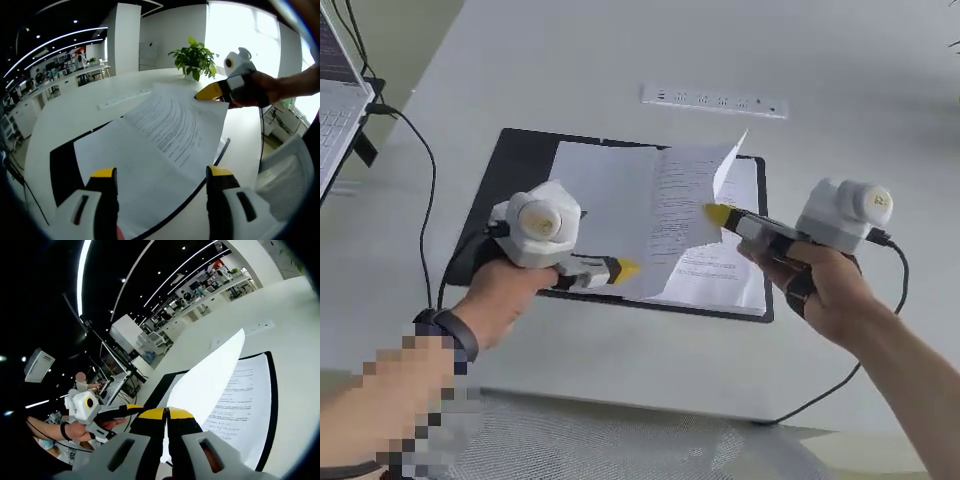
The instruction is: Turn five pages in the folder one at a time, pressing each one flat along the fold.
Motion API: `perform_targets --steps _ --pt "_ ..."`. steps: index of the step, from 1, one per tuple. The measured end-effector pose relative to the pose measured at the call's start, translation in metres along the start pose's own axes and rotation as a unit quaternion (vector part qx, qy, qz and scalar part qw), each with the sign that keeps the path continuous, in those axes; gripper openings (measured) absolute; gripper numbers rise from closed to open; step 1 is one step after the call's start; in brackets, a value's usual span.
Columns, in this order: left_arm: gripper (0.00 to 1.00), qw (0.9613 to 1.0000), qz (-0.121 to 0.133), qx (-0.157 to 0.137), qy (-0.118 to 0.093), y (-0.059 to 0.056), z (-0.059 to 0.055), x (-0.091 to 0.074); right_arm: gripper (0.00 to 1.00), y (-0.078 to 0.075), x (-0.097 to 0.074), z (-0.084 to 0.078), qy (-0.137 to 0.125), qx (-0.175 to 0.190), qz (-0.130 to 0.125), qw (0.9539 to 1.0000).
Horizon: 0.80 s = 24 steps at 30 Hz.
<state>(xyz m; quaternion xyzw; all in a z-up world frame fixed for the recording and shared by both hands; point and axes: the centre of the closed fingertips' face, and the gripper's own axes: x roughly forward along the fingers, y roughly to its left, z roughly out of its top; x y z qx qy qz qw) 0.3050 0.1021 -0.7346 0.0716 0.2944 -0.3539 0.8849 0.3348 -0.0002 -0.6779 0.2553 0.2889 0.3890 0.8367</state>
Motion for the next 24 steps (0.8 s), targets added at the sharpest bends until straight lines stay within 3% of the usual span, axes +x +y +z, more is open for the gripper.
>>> perform_targets --steps 8,12,19,24 --pt "0.72 0.9998 0.015 -0.008 -0.007 0.012 -0.008 -0.021 0.00 0.033 0.021 0.001 0.015 -0.020 0.030 0.9993" --pt "0.72 0.9997 0.022 -0.011 -0.005 0.018 -0.013 -0.029 0.00 0.044 0.032 -0.001 0.023 -0.026 0.043 0.9985" --pt "0.73 0.9990 0.036 -0.021 -0.016 0.026 -0.012 -0.045 0.00 0.059 0.049 -0.010 0.038 -0.030 0.063 0.9968" --pt "0.73 0.9984 0.046 -0.029 -0.017 0.032 -0.019 -0.057 0.00 0.067 0.064 -0.018 0.053 -0.031 0.078 0.9951"
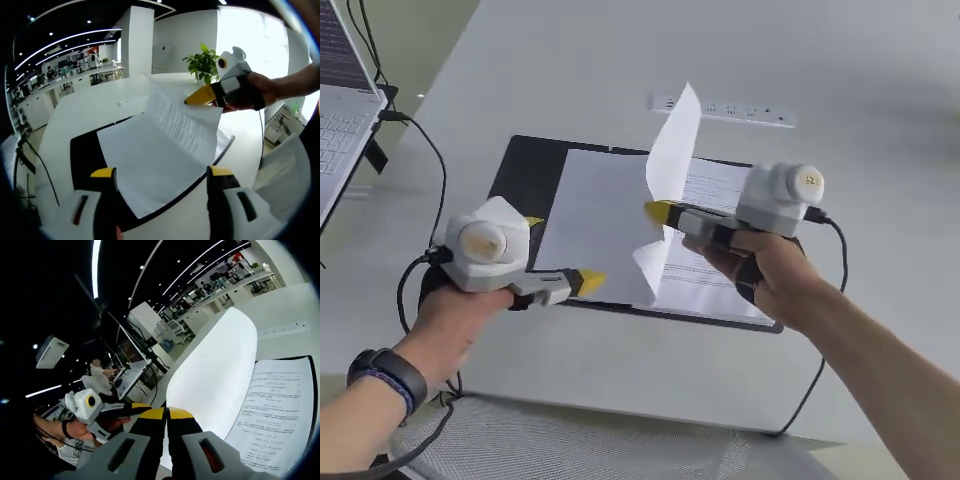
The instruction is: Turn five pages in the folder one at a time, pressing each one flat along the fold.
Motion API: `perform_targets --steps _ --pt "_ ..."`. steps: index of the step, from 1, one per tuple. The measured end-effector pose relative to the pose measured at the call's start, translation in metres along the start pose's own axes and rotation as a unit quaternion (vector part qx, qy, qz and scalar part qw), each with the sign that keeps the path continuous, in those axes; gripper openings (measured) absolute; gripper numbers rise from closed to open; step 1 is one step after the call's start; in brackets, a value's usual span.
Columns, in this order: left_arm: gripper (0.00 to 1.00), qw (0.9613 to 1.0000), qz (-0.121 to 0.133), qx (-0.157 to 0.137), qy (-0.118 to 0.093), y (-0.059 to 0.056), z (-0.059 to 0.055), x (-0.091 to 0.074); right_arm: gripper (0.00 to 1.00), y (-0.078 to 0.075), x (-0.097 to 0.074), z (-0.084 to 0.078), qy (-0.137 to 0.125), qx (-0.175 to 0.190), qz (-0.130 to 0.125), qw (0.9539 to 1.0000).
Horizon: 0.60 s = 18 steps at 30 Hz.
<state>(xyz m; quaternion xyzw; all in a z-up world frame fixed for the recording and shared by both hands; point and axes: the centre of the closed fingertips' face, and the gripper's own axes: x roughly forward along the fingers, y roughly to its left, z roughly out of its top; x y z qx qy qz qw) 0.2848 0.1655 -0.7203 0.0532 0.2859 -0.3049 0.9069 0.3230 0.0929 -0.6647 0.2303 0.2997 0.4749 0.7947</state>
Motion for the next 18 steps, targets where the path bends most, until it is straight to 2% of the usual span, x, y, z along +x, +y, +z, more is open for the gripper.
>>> perform_targets --steps 8,11,18 --pt "0.73 0.9998 0.015 -0.014 0.001 0.012 -0.010 -0.015 0.00 0.010 0.027 -0.008 0.022 0.000 0.022 0.9995" --pt "0.73 0.9996 0.019 -0.019 0.000 0.015 -0.013 -0.020 0.00 0.011 0.040 -0.018 0.042 -0.002 0.030 0.9987" --pt "0.73 0.9991 0.027 -0.033 -0.001 0.017 -0.021 -0.028 0.00 0.017 0.062 -0.034 0.070 0.003 0.045 0.9966"
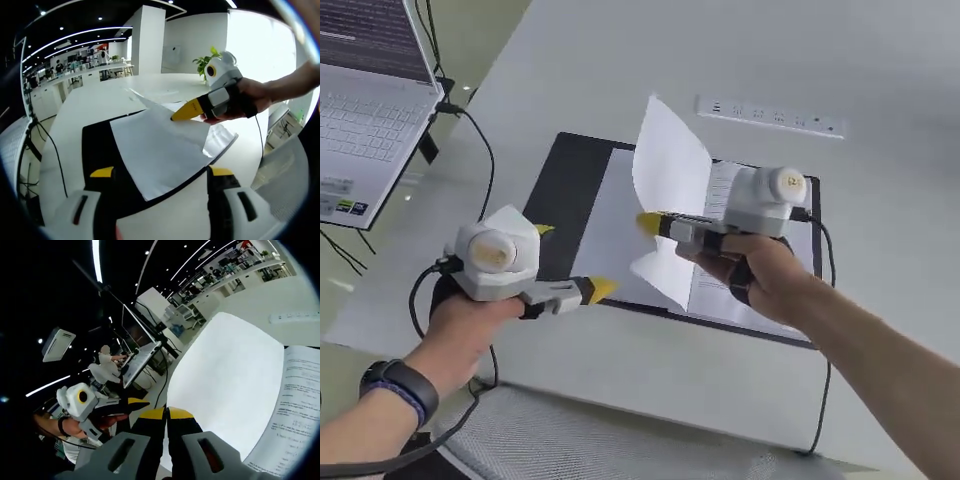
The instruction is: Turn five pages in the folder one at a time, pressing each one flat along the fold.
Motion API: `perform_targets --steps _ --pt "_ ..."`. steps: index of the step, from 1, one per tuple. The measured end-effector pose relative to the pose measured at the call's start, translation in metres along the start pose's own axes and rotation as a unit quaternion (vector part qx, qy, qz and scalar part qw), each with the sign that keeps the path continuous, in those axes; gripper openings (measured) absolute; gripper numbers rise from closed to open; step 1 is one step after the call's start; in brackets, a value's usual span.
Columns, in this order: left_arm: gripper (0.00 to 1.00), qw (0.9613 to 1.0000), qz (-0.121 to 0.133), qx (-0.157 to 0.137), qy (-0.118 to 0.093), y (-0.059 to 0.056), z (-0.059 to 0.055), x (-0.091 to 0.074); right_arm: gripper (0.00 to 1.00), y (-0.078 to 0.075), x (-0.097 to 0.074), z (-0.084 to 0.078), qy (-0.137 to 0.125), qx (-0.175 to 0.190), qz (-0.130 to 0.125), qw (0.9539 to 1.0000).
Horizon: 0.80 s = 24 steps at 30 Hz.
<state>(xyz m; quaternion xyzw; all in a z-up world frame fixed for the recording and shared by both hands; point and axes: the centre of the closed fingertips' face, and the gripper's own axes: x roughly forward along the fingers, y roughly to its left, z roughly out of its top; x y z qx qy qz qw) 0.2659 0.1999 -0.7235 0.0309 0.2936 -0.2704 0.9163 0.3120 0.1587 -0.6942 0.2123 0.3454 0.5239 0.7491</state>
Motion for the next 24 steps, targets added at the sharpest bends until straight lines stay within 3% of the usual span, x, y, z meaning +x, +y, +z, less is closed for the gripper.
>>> perform_targets --steps 16,24 --pt "0.73 0.9997 0.009 -0.020 0.006 0.009 -0.019 -0.008 0.00 -0.023 0.047 -0.036 0.061 0.041 -0.010 0.9972" --pt "0.73 0.9995 0.013 -0.027 0.005 0.012 -0.020 -0.008 0.00 -0.048 0.062 -0.052 0.086 0.073 -0.025 0.9933"
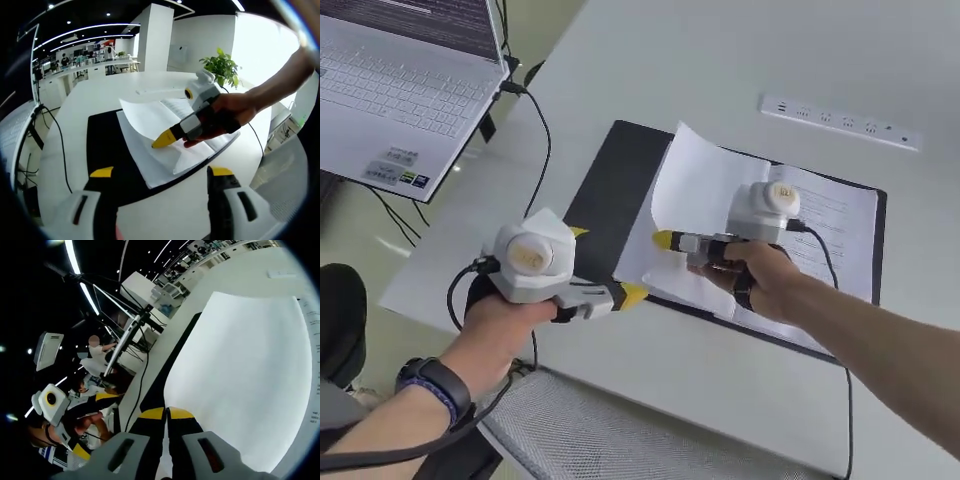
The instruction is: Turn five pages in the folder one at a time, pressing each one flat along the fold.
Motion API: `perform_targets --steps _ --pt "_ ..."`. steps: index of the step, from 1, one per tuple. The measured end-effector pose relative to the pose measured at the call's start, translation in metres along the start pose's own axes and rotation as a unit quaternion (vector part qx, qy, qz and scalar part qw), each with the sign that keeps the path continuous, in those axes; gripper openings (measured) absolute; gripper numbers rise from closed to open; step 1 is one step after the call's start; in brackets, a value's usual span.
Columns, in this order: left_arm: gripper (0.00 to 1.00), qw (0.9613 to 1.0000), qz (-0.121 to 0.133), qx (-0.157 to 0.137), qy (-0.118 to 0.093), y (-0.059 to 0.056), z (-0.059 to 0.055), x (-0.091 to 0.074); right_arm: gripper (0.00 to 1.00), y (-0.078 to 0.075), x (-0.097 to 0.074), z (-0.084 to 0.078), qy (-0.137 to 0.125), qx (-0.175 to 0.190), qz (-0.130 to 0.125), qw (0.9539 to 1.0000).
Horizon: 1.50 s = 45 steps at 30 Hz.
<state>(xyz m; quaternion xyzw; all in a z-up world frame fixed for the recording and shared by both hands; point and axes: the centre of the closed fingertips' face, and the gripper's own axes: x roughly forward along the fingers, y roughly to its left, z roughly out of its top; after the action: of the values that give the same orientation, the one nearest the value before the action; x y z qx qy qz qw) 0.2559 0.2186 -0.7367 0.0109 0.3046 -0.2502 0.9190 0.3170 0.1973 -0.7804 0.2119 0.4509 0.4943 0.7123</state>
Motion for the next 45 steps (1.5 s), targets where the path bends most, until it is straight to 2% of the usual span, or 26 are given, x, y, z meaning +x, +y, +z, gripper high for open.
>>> perform_targets --steps 4,12,20,22,27,33,36,41,45 --pt "0.73 1.0000 0.001 0.000 0.006 -0.001 -0.004 0.001 0.00 -0.016 0.008 -0.005 0.003 0.021 -0.017 0.9996" --pt "0.73 1.0000 -0.001 -0.003 0.008 -0.005 -0.006 0.002 0.02 -0.027 0.014 -0.005 -0.007 0.059 -0.024 0.9979" --pt "0.73 1.0000 -0.001 0.000 0.008 -0.004 -0.003 0.005 0.06 -0.022 0.013 -0.007 -0.008 0.053 -0.023 0.9983" --pt "0.73 0.9999 0.001 0.003 0.011 -0.003 -0.003 0.007 0.08 -0.017 0.011 -0.009 -0.007 0.050 -0.022 0.9985" --pt "0.71 0.9999 -0.004 0.007 0.011 -0.006 0.003 0.010 0.15 -0.010 0.008 -0.005 -0.010 0.039 -0.007 0.9992" --pt "0.68 0.9999 -0.009 0.004 0.011 -0.008 0.007 0.014 0.23 -0.007 -0.005 0.015 -0.036 0.027 0.015 0.9989" --pt "0.66 0.9998 -0.012 0.010 0.010 -0.012 0.013 0.014 0.26 0.001 -0.015 0.023 -0.041 0.002 0.021 0.9990" --pt "0.63 0.9998 -0.014 0.013 0.008 -0.012 0.020 0.019 0.29 0.000 -0.036 0.031 -0.055 -0.024 0.018 0.9980" --pt "0.61 0.9995 -0.019 0.020 0.016 -0.014 0.021 0.025 0.30 -0.003 -0.051 0.029 -0.053 -0.042 0.010 0.9977"
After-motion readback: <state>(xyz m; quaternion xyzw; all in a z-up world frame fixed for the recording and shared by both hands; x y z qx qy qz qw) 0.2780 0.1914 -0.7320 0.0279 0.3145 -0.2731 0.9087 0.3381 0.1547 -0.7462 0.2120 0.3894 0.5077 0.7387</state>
